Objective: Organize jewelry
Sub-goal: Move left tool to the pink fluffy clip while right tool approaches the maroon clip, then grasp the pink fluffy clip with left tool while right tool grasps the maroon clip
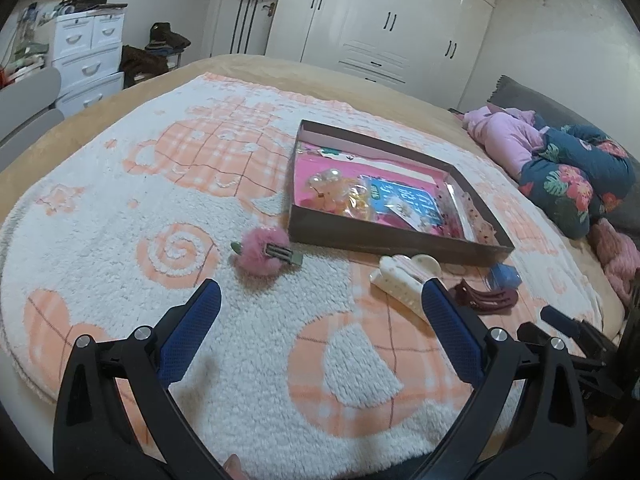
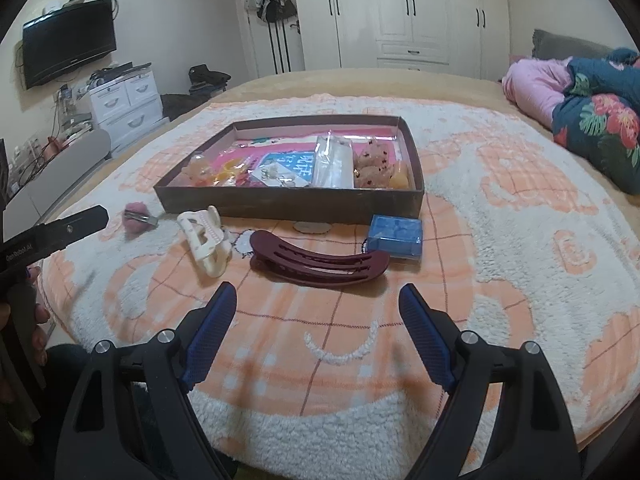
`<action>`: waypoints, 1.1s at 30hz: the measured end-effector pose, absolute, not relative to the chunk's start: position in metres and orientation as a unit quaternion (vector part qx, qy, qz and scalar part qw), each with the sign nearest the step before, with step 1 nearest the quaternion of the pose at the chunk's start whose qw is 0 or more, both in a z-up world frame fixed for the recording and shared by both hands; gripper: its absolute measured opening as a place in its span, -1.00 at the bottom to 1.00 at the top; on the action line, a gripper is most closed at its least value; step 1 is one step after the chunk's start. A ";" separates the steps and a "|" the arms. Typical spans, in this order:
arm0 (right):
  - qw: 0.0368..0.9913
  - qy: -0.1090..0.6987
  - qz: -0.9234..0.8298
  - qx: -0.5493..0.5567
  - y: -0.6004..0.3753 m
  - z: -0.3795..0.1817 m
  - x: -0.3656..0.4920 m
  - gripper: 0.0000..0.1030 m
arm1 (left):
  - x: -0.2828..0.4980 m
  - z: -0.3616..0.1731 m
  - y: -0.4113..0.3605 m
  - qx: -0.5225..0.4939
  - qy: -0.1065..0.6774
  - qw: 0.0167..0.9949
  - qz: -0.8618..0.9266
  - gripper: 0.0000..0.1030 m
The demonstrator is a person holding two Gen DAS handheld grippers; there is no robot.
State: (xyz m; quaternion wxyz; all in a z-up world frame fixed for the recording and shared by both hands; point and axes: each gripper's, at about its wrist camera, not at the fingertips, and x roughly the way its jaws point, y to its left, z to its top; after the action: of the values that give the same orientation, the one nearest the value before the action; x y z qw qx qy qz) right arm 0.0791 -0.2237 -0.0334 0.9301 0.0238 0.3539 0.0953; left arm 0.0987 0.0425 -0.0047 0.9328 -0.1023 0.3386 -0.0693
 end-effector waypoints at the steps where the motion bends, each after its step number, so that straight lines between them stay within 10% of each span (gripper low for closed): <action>1: 0.928 0.359 0.094 0.028 -0.225 -0.036 0.082 0.57 | 0.102 -0.005 0.044 -0.103 0.337 0.933 -0.067 0.78; 18: 0.914 0.389 0.086 0.075 -0.233 -0.058 0.118 0.46 | 0.159 -0.023 0.070 -0.118 0.369 0.921 -0.039 0.78; 33: 0.910 0.387 0.094 0.114 -0.232 -0.060 0.138 -0.06 | 0.183 -0.042 0.069 -0.123 0.391 0.910 -0.060 0.66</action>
State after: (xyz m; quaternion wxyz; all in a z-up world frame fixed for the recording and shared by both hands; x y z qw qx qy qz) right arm 0.1385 -0.2317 -0.0603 0.9101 0.1140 0.3871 0.0941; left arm 0.1826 0.0692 -0.0424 0.9101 -0.1234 0.3911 -0.0597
